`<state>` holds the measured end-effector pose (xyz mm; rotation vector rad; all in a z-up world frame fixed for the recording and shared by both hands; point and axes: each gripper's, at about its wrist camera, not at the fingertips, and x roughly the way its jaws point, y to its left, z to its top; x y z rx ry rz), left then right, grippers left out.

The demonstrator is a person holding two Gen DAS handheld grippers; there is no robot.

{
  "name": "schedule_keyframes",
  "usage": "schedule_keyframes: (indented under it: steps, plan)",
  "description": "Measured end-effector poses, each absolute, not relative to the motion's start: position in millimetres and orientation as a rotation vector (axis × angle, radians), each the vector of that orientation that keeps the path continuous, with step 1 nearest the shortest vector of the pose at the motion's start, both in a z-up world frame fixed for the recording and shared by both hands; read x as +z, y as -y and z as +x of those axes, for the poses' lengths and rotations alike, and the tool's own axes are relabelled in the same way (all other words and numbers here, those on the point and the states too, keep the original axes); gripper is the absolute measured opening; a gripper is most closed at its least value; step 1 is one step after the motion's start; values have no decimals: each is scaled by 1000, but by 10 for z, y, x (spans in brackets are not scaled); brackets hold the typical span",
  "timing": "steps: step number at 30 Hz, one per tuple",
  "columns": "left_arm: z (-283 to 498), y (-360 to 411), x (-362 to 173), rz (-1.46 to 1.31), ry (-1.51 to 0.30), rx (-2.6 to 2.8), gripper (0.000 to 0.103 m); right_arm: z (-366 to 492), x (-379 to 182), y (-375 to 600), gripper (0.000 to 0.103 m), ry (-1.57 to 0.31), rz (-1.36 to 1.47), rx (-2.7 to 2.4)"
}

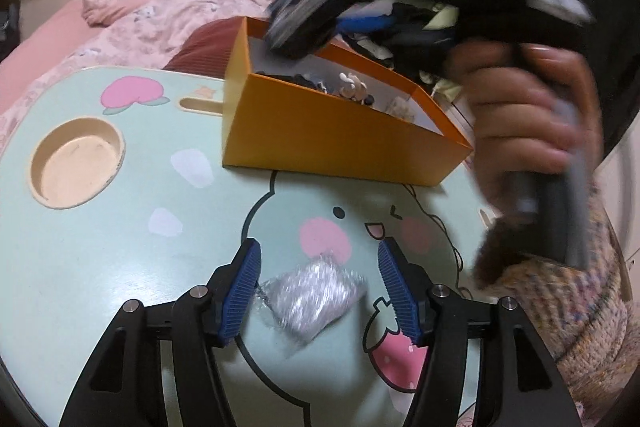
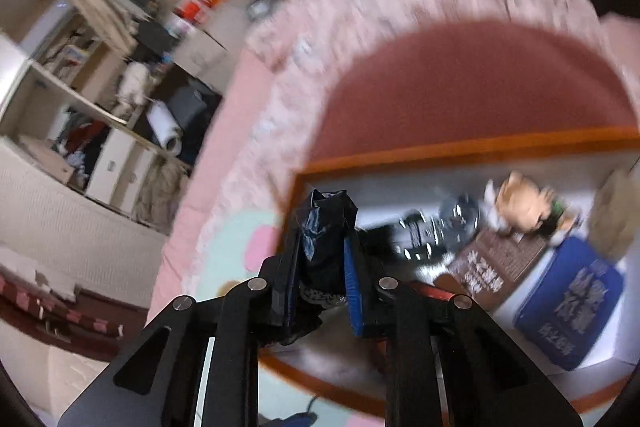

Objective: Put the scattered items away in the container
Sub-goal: 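Lift the black cloth out of the box with the right gripper, set it on the table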

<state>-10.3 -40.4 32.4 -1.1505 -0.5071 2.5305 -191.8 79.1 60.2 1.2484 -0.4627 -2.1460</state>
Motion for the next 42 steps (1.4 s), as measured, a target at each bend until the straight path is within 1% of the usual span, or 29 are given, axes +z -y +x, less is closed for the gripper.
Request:
schedule_keyframes:
  steps: [3, 7, 10, 15, 19, 21, 23, 25, 26, 27, 30, 33, 35, 37, 40, 42]
  plan:
    - [-121, 415, 322, -1142, 510, 2527, 62, -1606, 947, -1001, 21, 482, 1060, -2166]
    - [-131, 461, 316, -1134, 523, 2532, 62, -1199, 1226, -1232, 21, 482, 917, -2136]
    - [-113, 473, 332, -1130, 537, 2538, 62, -938, 1194, -1379, 22, 423, 918, -2137]
    - [-110, 497, 352, -1138, 530, 2565, 62, -640, 793, -1504, 23, 326, 1048, -2119]
    - [-126, 533, 389, -1145, 504, 2589, 62, -515, 443, -1466, 32, 243, 1142, -2200]
    - [-135, 569, 427, -1141, 489, 2600, 62, -529, 275, -1475, 47, 231, 1218, -2239]
    - [-162, 603, 488, -1133, 465, 2619, 65, -479, 218, -1527, 51, 234, 1224, -2257]
    - [-220, 639, 570, -1127, 432, 2637, 65, -397, 295, -1586, 62, 200, 1174, -2318]
    - [-260, 645, 621, -1127, 411, 2646, 65, -348, 340, -1621, 74, 175, 1144, -2359]
    - [-300, 635, 675, -1132, 381, 2663, 65, -289, 386, -1668, 83, 146, 1108, -2409]
    - [-445, 532, 897, -1120, 231, 2692, 65, -167, 405, -1760, 84, 69, 1080, -2474]
    - [-662, 348, 1111, -1122, 134, 2629, 65, -190, 287, -1785, 84, 48, 1143, -2447]
    - [-882, 205, 1175, -1186, 73, 2569, 63, -199, 184, -1758, 84, 37, 1197, -2441]
    - [-1151, 67, 1153, -1290, 37, 2482, 55, -191, 78, -1723, 86, 19, 1224, -2462]
    - [-1461, -100, 1044, -1409, -56, 2421, 55, -169, 90, -1655, 86, -49, 1223, -2472]
    - [-1627, -173, 978, -1463, -111, 2409, 54, -156, 107, -1668, 86, -47, 1221, -2474]
